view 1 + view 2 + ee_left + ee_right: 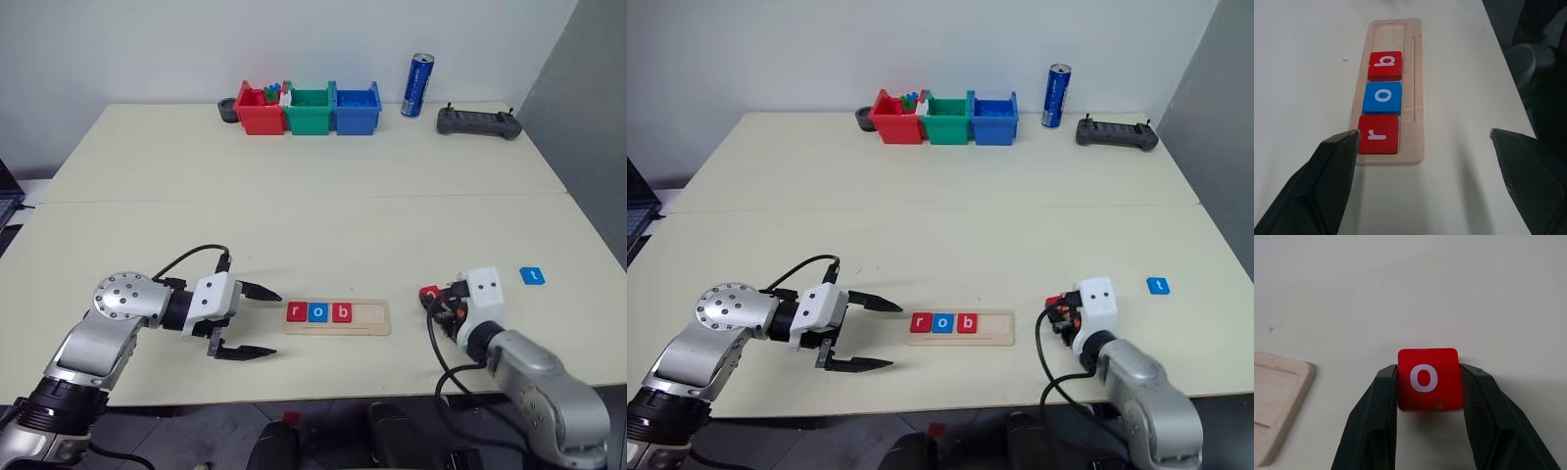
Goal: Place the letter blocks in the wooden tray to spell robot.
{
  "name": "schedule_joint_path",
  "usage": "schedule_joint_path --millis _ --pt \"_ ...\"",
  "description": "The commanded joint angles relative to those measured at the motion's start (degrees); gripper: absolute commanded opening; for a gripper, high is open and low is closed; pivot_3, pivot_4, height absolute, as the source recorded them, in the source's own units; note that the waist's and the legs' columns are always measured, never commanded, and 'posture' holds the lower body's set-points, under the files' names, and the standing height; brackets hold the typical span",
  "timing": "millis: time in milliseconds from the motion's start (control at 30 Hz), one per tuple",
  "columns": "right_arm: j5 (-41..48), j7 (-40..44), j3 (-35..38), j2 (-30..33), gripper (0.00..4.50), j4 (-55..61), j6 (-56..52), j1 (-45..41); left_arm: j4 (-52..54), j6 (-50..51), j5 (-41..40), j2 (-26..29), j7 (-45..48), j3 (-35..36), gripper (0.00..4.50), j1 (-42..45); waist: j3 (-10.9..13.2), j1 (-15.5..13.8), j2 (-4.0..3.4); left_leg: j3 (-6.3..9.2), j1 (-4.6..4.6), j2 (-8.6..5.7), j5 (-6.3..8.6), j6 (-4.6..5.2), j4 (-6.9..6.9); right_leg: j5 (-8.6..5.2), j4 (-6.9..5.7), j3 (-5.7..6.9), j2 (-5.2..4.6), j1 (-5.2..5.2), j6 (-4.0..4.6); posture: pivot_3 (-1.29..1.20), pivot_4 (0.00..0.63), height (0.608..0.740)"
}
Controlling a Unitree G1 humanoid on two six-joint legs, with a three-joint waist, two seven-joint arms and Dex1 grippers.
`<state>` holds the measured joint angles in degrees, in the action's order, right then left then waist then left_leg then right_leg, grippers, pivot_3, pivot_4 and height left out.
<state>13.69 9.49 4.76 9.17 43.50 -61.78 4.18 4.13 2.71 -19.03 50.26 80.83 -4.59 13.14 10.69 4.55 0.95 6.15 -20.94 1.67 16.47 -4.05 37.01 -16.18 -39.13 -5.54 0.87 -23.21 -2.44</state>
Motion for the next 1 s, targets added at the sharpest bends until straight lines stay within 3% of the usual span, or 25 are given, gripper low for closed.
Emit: schedule_joint_path --millis 33,233,267,467,500,633,767,867,1000 --pt "-2.4 -5.4 -2.2 -2.8 1.45 2.3 0.3 0.6 -0.7 -1.4 0.0 -0.5 1.1 -0.3 4.5 2.4 0.0 0.0 0.01 -0.02 0.0 0.0 0.0 0.0 0.0 0.02 0.0 -0.02 0.0 0.0 -0.02 0.0 0.15 0.74" --pt "-2.8 -9.0 -3.7 -8.6 1.45 -1.0 2.8 0.5 -1.1 -1.5 0.1 -0.8 1.5 -0.8 4.5 3.4 0.0 0.2 0.01 -0.01 0.0 0.03 0.0 0.0 -0.05 -0.01 0.03 -0.01 0.03 -0.03 0.03 0.0 0.15 0.74" --pt "-2.7 -9.2 -3.7 -9.2 2.2 -1.2 3.4 0.4 -0.9 -1.5 0.1 -0.8 1.4 -0.8 4.5 3.3 0.0 0.2 0.01 -0.02 0.0 0.03 0.0 0.0 -0.06 0.0 0.03 -0.01 0.03 -0.03 0.05 0.0 0.15 0.74" --pt "-2.7 -9.4 -2.2 -8.7 4.32 1.9 4.4 -3.5 0.5 -1.3 -0.5 -0.2 0.5 0.3 4.5 0.9 0.0 0.2 0.01 -0.02 -0.02 0.02 0.0 0.0 -0.06 0.01 0.05 -0.01 0.01 -0.04 0.08 0.0 0.15 0.74" --pt "-2.7 -9.5 -1.6 -8.2 4.49 2.7 4.3 -4.6 0.8 -1.3 -0.5 -0.2 0.3 0.5 4.5 0.5 0.0 0.2 -0.01 -0.02 -0.02 0.02 0.0 0.01 -0.06 0.0 0.05 -0.01 0.01 -0.04 0.07 0.0 0.15 0.74" --pt "-0.5 -5.3 -0.6 -3.6 4.49 3.8 3.6 -8.1 1.6 -0.9 -0.6 -0.2 -0.6 0.8 4.5 -0.4 0.0 0.2 0.0 0.0 -0.05 0.02 0.0 0.01 -0.06 0.0 0.06 0.01 0.01 -0.05 0.06 0.0 0.15 0.74" --pt "4.9 12.1 -2.3 13.2 4.49 -0.6 5.0 -10.3 1.2 -1.0 -0.3 -0.5 -0.7 0.5 4.5 0.0 0.0 0.1 0.0 -0.02 -0.06 0.0 0.01 0.01 -0.06 0.01 0.1 0.0 0.0 -0.04 0.08 0.0 0.15 0.74" --pt "2.1 24.5 -6.5 27.9 4.49 -6.5 15.9 -11.3 0.0 -1.7 0.0 -1.0 -0.4 0.1 4.5 0.9 0.0 0.0 0.02 -0.07 -0.05 -0.04 0.01 0.03 -0.03 -0.01 0.15 -0.01 -0.04 0.0 0.04 0.0 0.15 0.74" --pt "2.0 34.1 -8.4 35.9 4.49 -15.1 24.2 -12.9 -1.0 -2.4 0.2 -1.3 -0.2 -0.2 4.5 1.4 0.0 0.1 0.06 -0.03 -0.03 0.0 0.02 0.05 -0.04 -0.01 0.12 0.02 0.03 0.0 0.04 0.0 0.15 0.74"
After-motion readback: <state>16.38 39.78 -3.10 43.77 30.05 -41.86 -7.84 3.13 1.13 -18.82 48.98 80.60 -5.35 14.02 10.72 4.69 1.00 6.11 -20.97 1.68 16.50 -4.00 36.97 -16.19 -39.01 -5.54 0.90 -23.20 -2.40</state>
